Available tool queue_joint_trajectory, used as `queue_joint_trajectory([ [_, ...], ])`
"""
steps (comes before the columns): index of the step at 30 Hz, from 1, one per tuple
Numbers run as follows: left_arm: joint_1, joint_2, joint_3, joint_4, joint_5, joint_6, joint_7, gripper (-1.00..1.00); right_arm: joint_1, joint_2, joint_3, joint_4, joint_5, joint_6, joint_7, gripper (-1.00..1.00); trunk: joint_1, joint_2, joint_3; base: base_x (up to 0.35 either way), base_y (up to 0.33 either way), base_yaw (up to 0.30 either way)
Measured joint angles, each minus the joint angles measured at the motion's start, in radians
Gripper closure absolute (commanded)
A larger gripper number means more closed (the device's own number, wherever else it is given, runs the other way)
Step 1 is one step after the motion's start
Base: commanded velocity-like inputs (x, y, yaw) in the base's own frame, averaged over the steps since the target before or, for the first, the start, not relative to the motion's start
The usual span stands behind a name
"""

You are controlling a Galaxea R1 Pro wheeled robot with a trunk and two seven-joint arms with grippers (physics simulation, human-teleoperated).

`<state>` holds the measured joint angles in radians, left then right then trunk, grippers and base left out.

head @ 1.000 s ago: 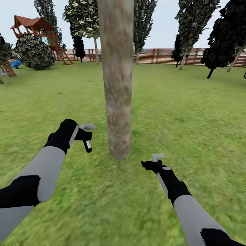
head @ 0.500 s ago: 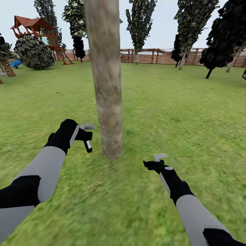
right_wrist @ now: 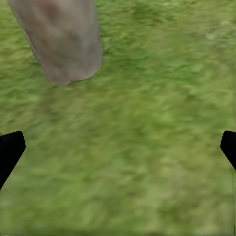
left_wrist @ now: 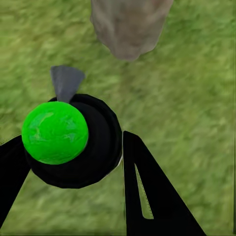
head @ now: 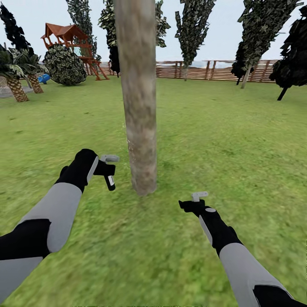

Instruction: In the garden, pick up the pesticide atomizer on the floor and spray pesticide onto both trees until each tree trunk is fully covered.

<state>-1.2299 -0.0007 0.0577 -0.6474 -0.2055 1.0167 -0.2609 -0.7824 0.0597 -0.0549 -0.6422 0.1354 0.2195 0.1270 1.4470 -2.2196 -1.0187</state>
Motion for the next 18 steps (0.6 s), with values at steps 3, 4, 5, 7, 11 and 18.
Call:
queue_joint_trajectory([
  [3, 0.000, 0.000, 0.000, 0.001, 0.001, 0.000, 0.000, 1.00, 0.000, -0.001, 0.000, 0.000, 0.000, 0.000, 0.000, -1.00, 0.000, 0.000, 0.000, -0.011, -0.272, -0.130],
  [4, 0.000, 0.000, 0.000, 0.000, 0.000, -0.001, 0.000, 1.00, 0.000, 0.000, 0.000, -0.001, 0.000, 0.000, 0.000, -1.00, 0.000, 0.000, 0.000, -0.003, -0.268, -0.256],
  [5, -0.001, 0.000, 0.000, 0.000, 0.001, -0.001, 0.000, 1.00, 0.000, -0.001, 0.000, -0.001, 0.000, 0.000, 0.000, -1.00, 0.000, 0.000, 0.000, -0.001, -0.264, -0.277],
  [7, 0.000, 0.000, 0.001, 0.003, 0.001, -0.001, 0.000, 1.00, 0.001, 0.000, -0.001, -0.001, 0.000, 0.000, 0.000, -1.00, 0.000, 0.000, 0.000, 0.000, -0.172, -0.231],
  [11, 0.005, 0.003, 0.002, 0.003, 0.000, 0.000, 0.001, 1.00, 0.000, 0.000, -0.001, 0.000, 0.000, -0.001, 0.000, -1.00, 0.000, 0.000, 0.000, 0.000, -0.024, -0.040],
  [18, -0.054, 0.023, 0.003, 0.012, 0.008, 0.007, -0.001, 1.00, 0.000, -0.001, 0.001, 0.000, 0.000, -0.001, 0.000, -1.00, 0.000, 0.000, 0.000, 0.000, -0.001, -0.001],
])
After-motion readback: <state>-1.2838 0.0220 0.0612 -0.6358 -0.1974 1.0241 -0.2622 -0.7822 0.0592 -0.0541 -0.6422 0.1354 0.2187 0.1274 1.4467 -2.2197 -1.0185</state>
